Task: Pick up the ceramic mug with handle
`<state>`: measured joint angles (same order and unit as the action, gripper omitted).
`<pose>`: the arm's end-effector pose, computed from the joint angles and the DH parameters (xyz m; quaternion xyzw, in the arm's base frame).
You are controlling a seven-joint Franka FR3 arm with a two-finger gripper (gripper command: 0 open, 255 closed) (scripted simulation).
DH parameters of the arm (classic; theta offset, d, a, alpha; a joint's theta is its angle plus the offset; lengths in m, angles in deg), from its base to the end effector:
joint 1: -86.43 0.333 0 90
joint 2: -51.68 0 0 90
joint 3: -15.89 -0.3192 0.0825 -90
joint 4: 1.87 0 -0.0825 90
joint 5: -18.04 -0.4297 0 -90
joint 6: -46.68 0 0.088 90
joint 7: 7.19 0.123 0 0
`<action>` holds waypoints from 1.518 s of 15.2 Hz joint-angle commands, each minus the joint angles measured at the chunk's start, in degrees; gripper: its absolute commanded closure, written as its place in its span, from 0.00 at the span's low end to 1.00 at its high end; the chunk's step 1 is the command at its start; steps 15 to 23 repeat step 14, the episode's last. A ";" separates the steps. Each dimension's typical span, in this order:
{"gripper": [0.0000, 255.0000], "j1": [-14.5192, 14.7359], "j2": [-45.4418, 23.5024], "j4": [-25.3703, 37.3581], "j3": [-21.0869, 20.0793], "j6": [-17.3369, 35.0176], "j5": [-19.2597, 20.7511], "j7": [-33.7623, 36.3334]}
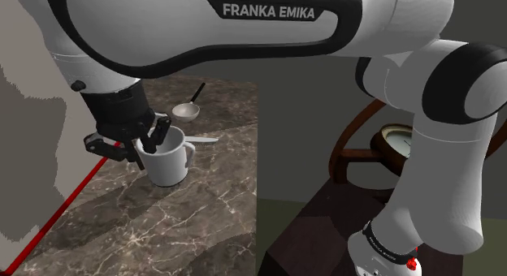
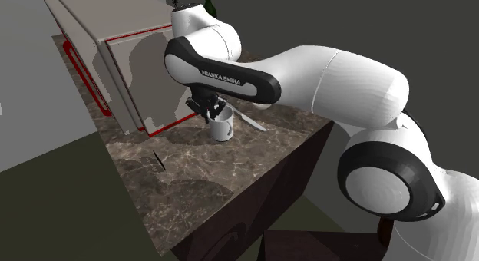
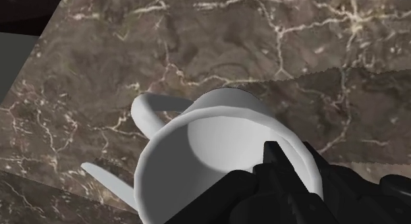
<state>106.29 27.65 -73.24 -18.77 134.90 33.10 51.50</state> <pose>0.4948 0.5020 0.5384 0.9980 -0.0542 -0.0040 0.0316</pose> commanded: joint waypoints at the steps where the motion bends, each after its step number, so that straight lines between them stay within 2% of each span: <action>1: 1.00 0.66 -0.72 2.68 0.05 -1.99 0.36 -0.07; 7: 1.00 2.91 -2.94 10.94 0.26 -8.02 1.58 -0.29; 12: 1.00 5.99 -6.12 20.32 0.76 -14.13 3.37 -0.66; 23: 1.00 6.11 -6.23 20.64 0.80 -14.33 3.42 -0.68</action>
